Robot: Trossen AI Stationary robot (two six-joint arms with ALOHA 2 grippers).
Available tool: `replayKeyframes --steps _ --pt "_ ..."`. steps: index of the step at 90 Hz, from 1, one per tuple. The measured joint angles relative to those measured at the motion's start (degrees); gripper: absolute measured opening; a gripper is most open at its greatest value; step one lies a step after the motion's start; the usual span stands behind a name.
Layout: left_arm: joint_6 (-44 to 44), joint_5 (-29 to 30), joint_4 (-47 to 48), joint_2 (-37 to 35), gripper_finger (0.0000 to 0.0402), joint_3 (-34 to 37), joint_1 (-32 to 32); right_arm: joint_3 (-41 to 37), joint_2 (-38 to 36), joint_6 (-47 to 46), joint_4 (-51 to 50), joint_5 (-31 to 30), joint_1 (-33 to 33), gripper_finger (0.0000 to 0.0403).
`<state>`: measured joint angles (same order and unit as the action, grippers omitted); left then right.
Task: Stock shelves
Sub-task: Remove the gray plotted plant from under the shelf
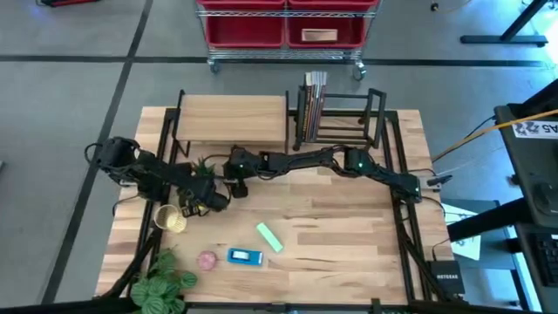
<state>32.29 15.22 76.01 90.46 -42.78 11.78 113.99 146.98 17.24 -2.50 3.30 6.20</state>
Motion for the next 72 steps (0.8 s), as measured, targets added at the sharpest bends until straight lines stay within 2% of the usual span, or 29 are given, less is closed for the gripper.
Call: replayKeyframes --steps 13,30,49,72 --pt "-5.0 1.8 -2.6 0.0 0.0249 1.6 -1.4 0.0 0.5 0.2 2.5 2.4 0.0 0.0308" --pt "-7.2 4.3 -3.9 0.0 0.0253 1.7 -1.3 0.0 1.2 0.8 5.1 5.1 0.0 0.0308" --pt "-7.2 4.1 -5.1 0.0 0.0253 0.9 -1.2 0.0 1.5 1.0 5.6 8.5 -0.1 0.0308" --pt "-5.7 4.5 -5.0 0.0 0.0253 -2.8 2.7 0.0 1.4 1.0 2.9 12.6 -1.7 0.0308"
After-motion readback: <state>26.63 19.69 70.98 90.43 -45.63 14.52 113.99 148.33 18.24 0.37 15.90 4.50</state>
